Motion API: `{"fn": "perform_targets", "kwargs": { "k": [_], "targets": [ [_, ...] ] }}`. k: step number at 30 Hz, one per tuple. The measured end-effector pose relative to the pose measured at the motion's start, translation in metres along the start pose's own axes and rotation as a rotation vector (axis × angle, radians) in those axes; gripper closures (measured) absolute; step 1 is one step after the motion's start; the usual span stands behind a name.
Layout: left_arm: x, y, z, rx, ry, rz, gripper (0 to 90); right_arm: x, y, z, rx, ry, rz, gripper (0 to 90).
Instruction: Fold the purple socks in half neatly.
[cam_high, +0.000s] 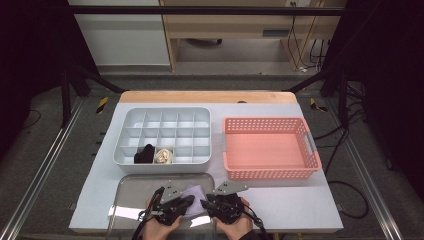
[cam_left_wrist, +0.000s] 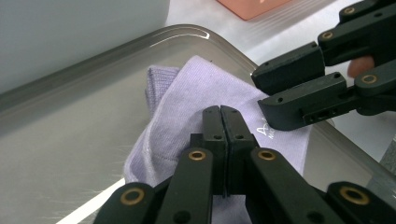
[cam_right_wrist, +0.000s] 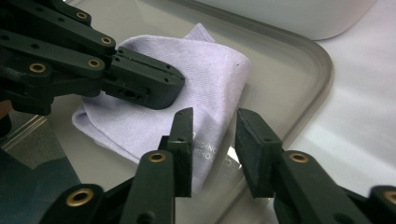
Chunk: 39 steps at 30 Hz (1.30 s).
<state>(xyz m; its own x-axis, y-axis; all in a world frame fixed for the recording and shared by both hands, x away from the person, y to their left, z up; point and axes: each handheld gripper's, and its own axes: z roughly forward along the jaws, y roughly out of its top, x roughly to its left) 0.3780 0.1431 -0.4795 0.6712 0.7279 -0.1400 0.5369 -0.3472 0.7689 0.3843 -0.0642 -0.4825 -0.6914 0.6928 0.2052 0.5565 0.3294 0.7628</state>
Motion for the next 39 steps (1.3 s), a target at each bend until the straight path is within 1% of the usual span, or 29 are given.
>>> {"fn": "perform_targets", "kwargs": {
  "k": [2,7,8,10,13,14,15,17,19,23,25,26,27,28,31,32,33,35,36,39],
  "targets": [
    [0.000,0.000,0.000,-0.001,0.003,-0.001,88.9,0.001,0.000,0.002,-0.001,0.011,-0.010,75.0],
    [0.000,-0.001,0.001,-0.009,0.003,-0.014,89.2,0.001,0.004,0.003,0.023,0.028,0.011,84.4],
    [0.000,0.000,0.001,-0.011,0.001,-0.019,89.3,0.001,0.004,0.002,0.022,0.029,0.006,85.1],
    [0.000,0.000,0.002,-0.018,-0.001,-0.031,89.3,0.001,0.005,0.001,0.005,0.023,-0.013,86.0],
    [-0.001,0.000,0.002,-0.028,-0.020,-0.056,89.2,0.003,0.011,-0.008,-0.044,0.048,-0.032,86.7],
    [-0.002,0.000,0.003,-0.029,-0.025,-0.058,89.2,0.004,0.012,-0.010,-0.057,0.058,-0.041,86.8],
    [-0.003,0.000,0.003,-0.031,-0.026,-0.058,89.1,0.006,0.014,-0.012,-0.061,0.069,-0.049,86.8],
    [-0.005,0.000,0.004,-0.032,-0.027,-0.065,88.6,0.010,0.014,-0.013,-0.060,0.079,-0.066,86.7],
    [-0.004,0.000,0.002,-0.042,-0.029,-0.070,87.6,0.011,0.013,-0.013,-0.055,0.074,-0.074,86.7],
    [-0.001,0.001,-0.008,-0.067,-0.025,-0.072,87.2,0.007,0.011,-0.015,-0.050,0.059,-0.056,86.6],
    [-0.002,-0.001,-0.006,-0.048,-0.019,-0.071,87.6,0.006,0.011,-0.017,-0.048,0.052,-0.056,86.6],
    [-0.002,-0.001,-0.006,-0.048,-0.019,-0.071,87.9,0.006,0.011,-0.017,-0.048,0.052,-0.056,86.6],
    [-0.003,-0.004,-0.001,-0.029,-0.022,-0.064,88.6,0.006,0.011,-0.018,-0.044,0.051,-0.053,86.4],
    [-0.004,-0.004,0.000,-0.031,-0.019,-0.056,88.8,0.006,0.010,-0.017,-0.037,0.046,-0.052,86.1],
    [-0.005,-0.003,0.000,-0.030,-0.015,-0.055,88.9,0.002,0.007,-0.015,-0.011,0.026,-0.036,82.9],
    [-0.004,-0.003,0.000,-0.031,-0.015,-0.057,89.1,0.000,0.007,-0.015,-0.010,0.020,-0.028,79.6],
    [-0.004,-0.003,0.000,-0.031,-0.016,-0.056,89.2,-0.002,0.006,-0.016,-0.021,0.011,-0.019,76.0],
    [-0.004,-0.003,0.001,-0.027,-0.014,-0.053,89.3,-0.004,0.005,-0.017,-0.019,0.009,-0.004,74.2],
    [-0.004,-0.003,0.001,-0.027,-0.014,-0.053,89.3,-0.005,0.005,-0.017,-0.020,0.007,-0.004,72.2],
    [-0.005,-0.003,0.001,-0.027,-0.013,-0.050,89.3,-0.007,0.005,-0.010,0.009,-0.004,0.001,72.8]
  ]
}}
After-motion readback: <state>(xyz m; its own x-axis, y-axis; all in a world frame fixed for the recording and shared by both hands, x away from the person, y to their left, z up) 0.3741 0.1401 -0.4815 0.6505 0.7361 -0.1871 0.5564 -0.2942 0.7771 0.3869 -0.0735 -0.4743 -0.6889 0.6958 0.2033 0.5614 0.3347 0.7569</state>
